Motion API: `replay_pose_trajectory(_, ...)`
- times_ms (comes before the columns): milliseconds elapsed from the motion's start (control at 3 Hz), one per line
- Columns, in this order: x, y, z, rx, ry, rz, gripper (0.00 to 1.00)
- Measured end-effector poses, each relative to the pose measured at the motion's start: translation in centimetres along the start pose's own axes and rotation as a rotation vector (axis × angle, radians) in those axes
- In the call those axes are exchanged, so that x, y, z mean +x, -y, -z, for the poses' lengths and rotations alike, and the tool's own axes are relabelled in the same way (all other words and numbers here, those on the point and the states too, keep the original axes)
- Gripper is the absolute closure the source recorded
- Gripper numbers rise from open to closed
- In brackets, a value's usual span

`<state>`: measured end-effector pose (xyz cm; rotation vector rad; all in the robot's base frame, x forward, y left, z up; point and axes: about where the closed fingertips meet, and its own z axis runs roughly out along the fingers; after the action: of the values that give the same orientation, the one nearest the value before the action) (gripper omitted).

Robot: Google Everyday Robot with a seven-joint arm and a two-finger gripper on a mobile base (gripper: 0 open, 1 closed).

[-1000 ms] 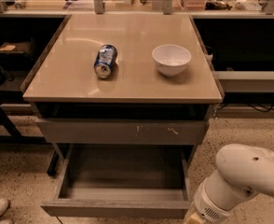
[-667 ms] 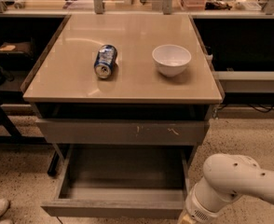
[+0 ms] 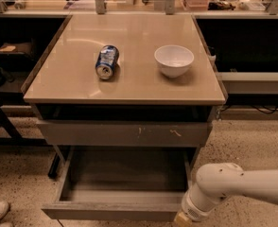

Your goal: Close middle drawer

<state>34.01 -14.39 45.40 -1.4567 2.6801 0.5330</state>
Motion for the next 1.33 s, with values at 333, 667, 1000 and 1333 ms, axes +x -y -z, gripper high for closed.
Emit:
replay_pose_trajectory(333,-0.1,2.0,-1.6,0.027,0.02,-0.014,1.0)
replay_pose_trajectory(667,-0.1,2.0,-1.6,0.027,0.02,-0.014,1.0)
replay_pose_trajectory(1000,-0.9,4.1,-0.5,0.099,0.029,-0.004,1.0)
replay_pose_trajectory(1333,-2.3,6.0,1.3,0.179,0.045,0.018,1.0)
